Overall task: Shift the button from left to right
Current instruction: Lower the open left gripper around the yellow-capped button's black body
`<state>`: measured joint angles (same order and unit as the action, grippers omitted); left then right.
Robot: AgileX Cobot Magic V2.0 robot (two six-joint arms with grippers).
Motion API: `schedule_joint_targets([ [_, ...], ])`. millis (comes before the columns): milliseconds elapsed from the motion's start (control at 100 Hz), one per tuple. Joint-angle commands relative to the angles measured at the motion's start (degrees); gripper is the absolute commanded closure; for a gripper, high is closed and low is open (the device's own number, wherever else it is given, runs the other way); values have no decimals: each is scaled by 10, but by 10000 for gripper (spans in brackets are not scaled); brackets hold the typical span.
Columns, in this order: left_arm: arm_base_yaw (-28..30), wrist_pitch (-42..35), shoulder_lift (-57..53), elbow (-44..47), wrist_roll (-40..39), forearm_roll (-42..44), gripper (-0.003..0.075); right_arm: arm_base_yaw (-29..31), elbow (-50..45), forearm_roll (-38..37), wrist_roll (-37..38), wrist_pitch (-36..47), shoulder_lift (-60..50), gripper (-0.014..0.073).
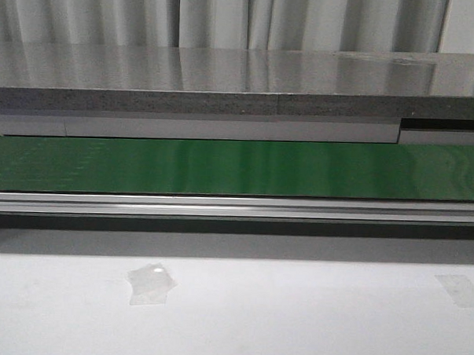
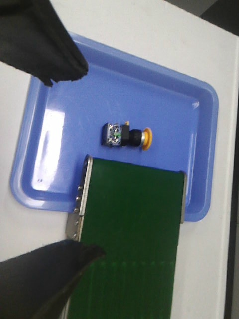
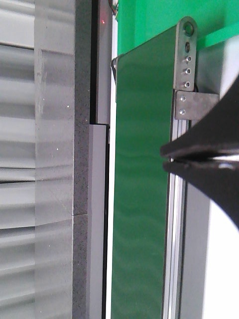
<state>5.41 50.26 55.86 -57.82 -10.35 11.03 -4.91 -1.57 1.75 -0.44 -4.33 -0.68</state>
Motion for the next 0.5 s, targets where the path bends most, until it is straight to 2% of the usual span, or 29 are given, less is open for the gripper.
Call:
schedule_joint_targets([
  [0,19,-43,27,-45,6,4,103,-1,8,-4,-1,48,-10,694],
  [130,56,-39,89,-97,36,-16,103,-1,8,-4,-1,48,-10,694],
  [310,109,-28,192,-155,104,-91,103,-1,8,-4,-1,48,-10,694],
  [490,144,-29,282,-183,122,-110,102,-1,8,-4,-1,48,-10,694],
])
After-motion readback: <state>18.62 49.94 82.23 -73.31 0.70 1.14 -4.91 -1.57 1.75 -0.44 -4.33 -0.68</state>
